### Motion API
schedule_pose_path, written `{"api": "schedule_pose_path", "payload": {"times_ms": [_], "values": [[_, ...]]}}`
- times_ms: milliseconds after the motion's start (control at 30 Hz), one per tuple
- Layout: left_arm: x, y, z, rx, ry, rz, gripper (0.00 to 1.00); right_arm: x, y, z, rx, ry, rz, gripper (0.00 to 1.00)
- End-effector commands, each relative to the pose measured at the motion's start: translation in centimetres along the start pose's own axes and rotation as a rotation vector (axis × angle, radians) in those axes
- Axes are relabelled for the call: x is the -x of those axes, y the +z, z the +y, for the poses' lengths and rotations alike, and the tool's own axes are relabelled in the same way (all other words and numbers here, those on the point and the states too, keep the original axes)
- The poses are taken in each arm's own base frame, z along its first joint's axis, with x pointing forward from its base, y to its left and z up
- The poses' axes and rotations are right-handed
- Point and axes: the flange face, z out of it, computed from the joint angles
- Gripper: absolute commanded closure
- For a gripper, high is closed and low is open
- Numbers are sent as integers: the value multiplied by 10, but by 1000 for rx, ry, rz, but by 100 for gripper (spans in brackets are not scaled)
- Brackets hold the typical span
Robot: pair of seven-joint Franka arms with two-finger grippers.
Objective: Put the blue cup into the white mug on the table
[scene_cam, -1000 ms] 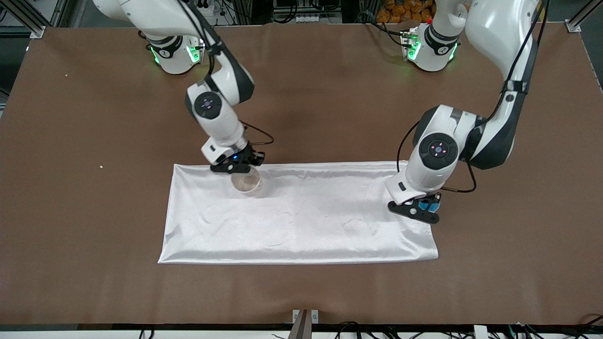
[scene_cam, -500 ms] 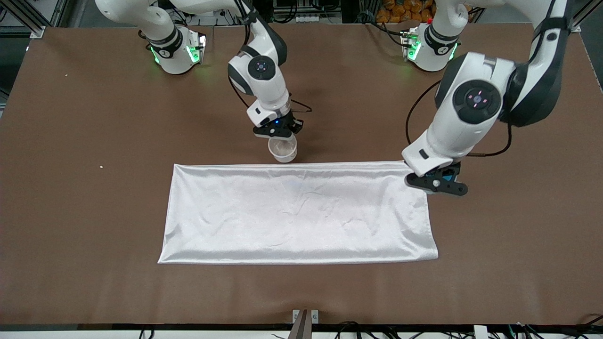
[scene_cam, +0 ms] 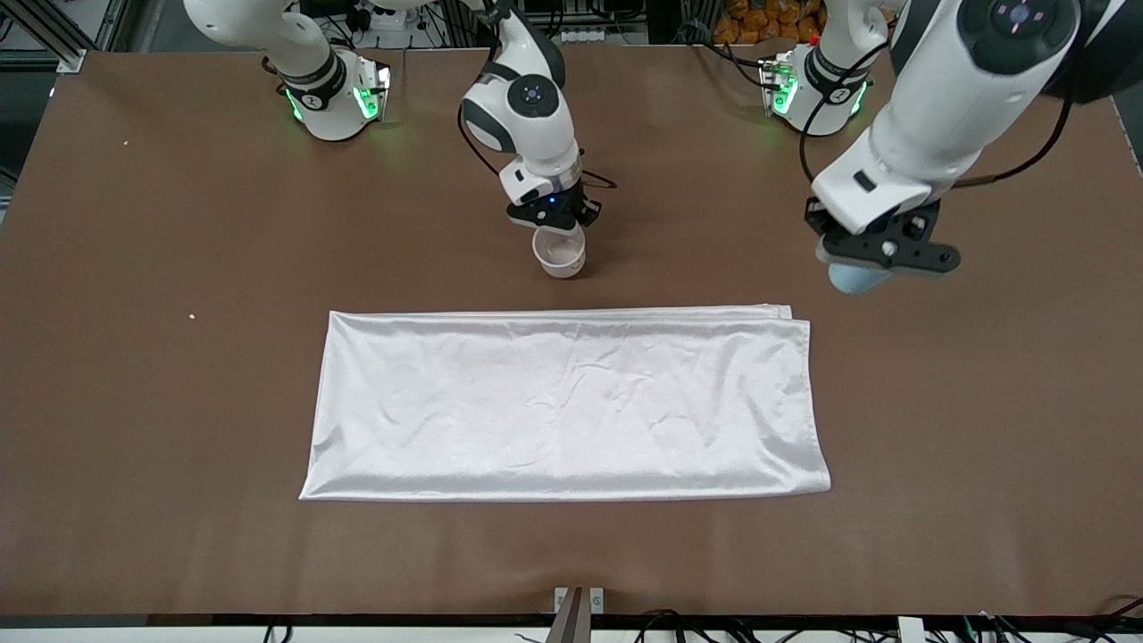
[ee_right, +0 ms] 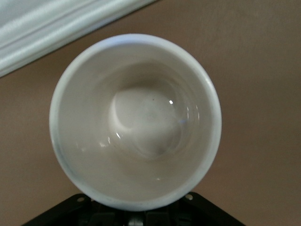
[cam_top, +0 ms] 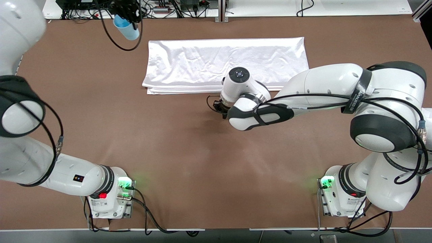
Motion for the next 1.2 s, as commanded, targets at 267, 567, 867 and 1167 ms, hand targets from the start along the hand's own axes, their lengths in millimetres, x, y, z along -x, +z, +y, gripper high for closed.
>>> {"api": "schedule_pose_path", "payload": {"times_ms": [267, 567, 867, 1167], "values": [[15, -5, -5, -5, -20, -14, 100, 32, 26, -16, 21, 67, 90, 97], [15, -6, -4, -5, -18, -14, 100, 37, 34, -18, 28, 103, 104, 0], [16, -8, -1, -5, -11, -10, 100, 40, 23, -26, 6, 194, 107, 0], [16, -9, 2, -4, -2, -12, 100, 44, 2, -35, -5, 208, 110, 0]]}}
